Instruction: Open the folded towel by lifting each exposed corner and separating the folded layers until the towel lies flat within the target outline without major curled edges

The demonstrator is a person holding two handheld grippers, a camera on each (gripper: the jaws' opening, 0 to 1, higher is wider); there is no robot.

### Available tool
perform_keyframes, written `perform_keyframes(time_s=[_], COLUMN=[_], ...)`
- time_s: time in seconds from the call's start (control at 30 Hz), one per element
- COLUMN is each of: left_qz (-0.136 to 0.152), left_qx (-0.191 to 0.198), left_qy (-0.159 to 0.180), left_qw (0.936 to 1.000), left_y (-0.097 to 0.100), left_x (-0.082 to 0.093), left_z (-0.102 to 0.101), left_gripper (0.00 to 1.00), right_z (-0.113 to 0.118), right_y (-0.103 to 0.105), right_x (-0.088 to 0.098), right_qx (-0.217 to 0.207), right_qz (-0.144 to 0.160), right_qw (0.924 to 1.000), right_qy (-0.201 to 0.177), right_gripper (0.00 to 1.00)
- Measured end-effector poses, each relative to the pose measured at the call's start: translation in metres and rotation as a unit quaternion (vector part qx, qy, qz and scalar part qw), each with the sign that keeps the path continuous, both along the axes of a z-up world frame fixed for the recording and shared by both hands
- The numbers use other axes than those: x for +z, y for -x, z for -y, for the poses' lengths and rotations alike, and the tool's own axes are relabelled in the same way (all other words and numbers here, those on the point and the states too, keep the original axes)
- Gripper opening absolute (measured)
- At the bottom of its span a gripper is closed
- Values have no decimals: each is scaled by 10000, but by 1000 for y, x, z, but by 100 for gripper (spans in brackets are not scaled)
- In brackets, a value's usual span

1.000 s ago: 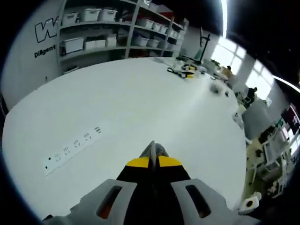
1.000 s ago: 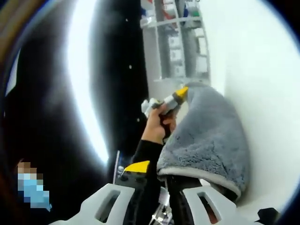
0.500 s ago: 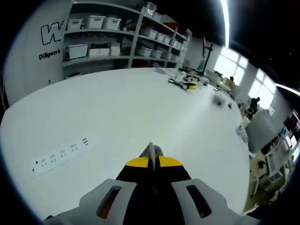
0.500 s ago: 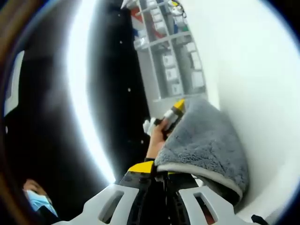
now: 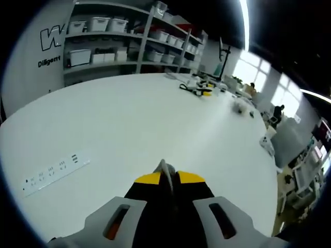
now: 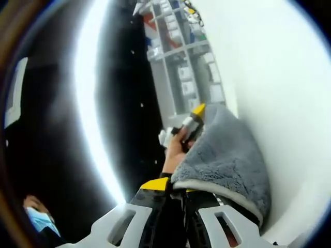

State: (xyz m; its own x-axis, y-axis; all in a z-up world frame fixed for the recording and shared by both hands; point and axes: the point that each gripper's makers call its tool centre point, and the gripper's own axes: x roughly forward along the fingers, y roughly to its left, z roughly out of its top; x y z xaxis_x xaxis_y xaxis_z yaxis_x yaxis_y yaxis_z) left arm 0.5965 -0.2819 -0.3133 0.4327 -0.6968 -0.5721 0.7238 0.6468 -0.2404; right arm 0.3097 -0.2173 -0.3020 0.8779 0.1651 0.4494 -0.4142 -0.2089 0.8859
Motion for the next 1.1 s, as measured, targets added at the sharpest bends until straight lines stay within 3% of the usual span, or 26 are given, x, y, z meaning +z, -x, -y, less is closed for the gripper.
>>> perform_keyframes(time_s=[0.27, 0.43, 0.57, 0.63, 0.77, 0.83, 0.93, 1.03, 1.1], left_qz=[24, 38, 216, 298, 107, -182, -289, -335, -499], left_qx=[-22, -111, -63, -19, 1, -243, -441, -509, -584], left_qy=[120, 58, -113, -442, -767, -899, -1046, -1076, -990], left_qw=[9999, 9999, 9997, 9986, 9970, 9955, 9931, 9923, 9921], left_y=[5, 9, -4, -16, -23, -13, 7, 12, 15], left_x=[-5, -9, -8, -12, -26, -36, -49, -55, -56], left_z=[19, 25, 15, -3, -31, -37, -40, -38, -33], left_gripper=[11, 12, 15, 17, 22, 23, 22, 18, 8], right_z=[11, 26, 35, 37, 38, 36, 35, 34, 32], right_y=[2, 5, 6, 6, 5, 5, 5, 5, 6], right_x=[-3, -1, -2, -2, -5, -5, -5, -5, -3], right_qx=[-263, -453, -555, -585, -592, -580, -580, -597, -606], right_qz=[-32, 39, 36, 39, 26, 18, 17, 11, 15], right_qw=[9996, 9986, 9980, 9978, 9978, 9979, 9980, 9980, 9981], right_qy=[36, -255, -313, -305, -294, -271, -244, -187, -90], right_gripper=[8, 10, 10, 10, 10, 10, 10, 10, 11])
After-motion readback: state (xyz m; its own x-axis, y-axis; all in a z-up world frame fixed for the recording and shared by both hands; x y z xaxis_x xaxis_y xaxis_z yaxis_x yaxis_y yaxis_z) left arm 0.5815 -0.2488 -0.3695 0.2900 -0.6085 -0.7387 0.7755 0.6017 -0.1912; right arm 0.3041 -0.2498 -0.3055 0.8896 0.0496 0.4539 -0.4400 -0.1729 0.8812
